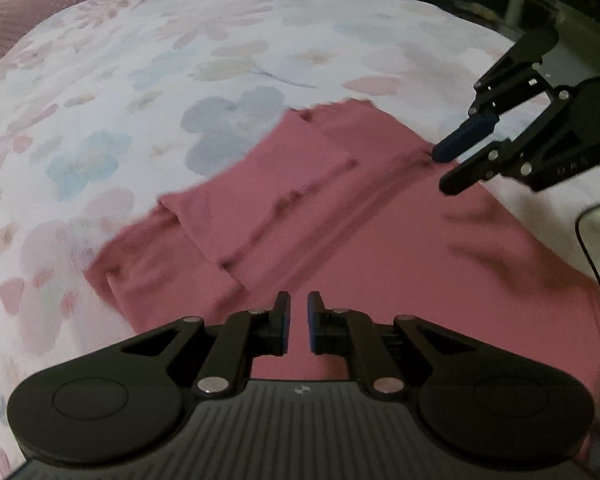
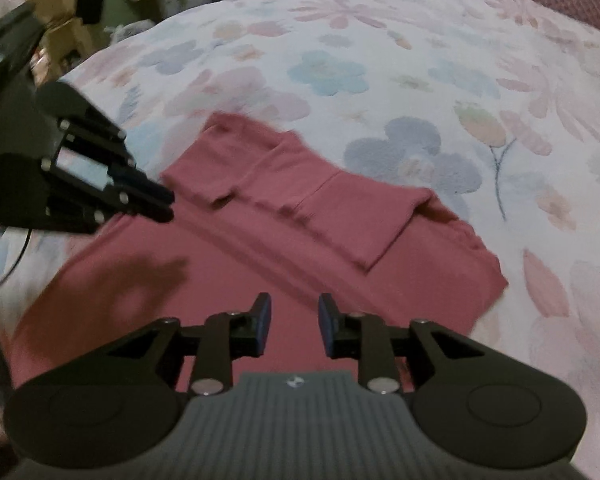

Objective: Fold small clothes

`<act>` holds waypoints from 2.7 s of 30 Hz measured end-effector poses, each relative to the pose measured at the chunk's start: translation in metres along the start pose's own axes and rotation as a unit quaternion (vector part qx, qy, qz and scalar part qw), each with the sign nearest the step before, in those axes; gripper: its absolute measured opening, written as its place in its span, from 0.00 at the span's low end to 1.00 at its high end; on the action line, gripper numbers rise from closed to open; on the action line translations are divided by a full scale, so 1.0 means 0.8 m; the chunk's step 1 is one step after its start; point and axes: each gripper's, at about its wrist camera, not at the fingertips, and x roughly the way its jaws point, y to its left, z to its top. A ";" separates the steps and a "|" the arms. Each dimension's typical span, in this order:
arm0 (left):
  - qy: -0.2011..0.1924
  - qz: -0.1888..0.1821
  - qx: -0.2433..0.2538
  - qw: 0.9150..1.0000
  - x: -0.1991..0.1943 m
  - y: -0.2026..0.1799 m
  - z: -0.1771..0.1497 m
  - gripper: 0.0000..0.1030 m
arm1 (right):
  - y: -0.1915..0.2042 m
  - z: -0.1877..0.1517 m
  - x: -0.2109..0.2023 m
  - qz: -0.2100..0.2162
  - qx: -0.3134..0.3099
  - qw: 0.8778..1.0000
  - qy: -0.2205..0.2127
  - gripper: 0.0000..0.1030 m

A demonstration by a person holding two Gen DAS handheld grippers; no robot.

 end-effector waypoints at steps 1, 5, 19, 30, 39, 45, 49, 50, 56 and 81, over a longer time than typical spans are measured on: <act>0.004 -0.004 0.007 1.000 -0.008 -0.008 -0.011 0.09 | 0.007 -0.010 -0.009 0.001 -0.004 1.000 0.003 0.20; 0.017 -0.022 0.030 0.999 -0.036 -0.038 -0.049 0.09 | 0.044 -0.062 -0.042 0.009 -0.020 0.999 0.025 0.20; 0.104 -0.066 0.184 0.975 -0.078 -0.145 -0.198 0.41 | 0.167 -0.242 -0.084 0.027 -0.085 0.991 0.100 0.31; 0.136 0.011 0.274 0.952 -0.034 -0.199 -0.273 0.61 | 0.215 -0.320 -0.068 -0.035 -0.192 0.969 0.149 0.51; 0.118 0.066 0.311 0.941 0.014 -0.217 -0.299 0.78 | 0.223 -0.348 -0.038 -0.062 -0.253 0.954 0.147 0.65; 0.119 0.081 0.327 0.934 0.035 -0.226 -0.304 0.84 | 0.217 -0.358 -0.031 -0.059 -0.269 0.950 0.145 0.62; 0.121 0.095 0.326 0.933 0.042 -0.240 -0.305 0.84 | 0.197 -0.339 -0.040 -0.067 -0.240 0.958 0.144 0.35; 0.118 0.097 0.325 0.933 0.041 -0.241 -0.305 0.80 | 0.192 -0.331 -0.043 -0.060 -0.228 0.961 0.144 0.29; 0.096 0.088 0.281 0.951 0.008 -0.228 -0.294 0.25 | 0.160 -0.311 -0.069 -0.019 -0.177 0.973 0.146 0.12; 0.101 -0.012 0.093 0.990 -0.092 -0.082 -0.136 0.06 | 0.097 -0.191 -0.130 -0.047 -0.143 0.984 0.095 0.00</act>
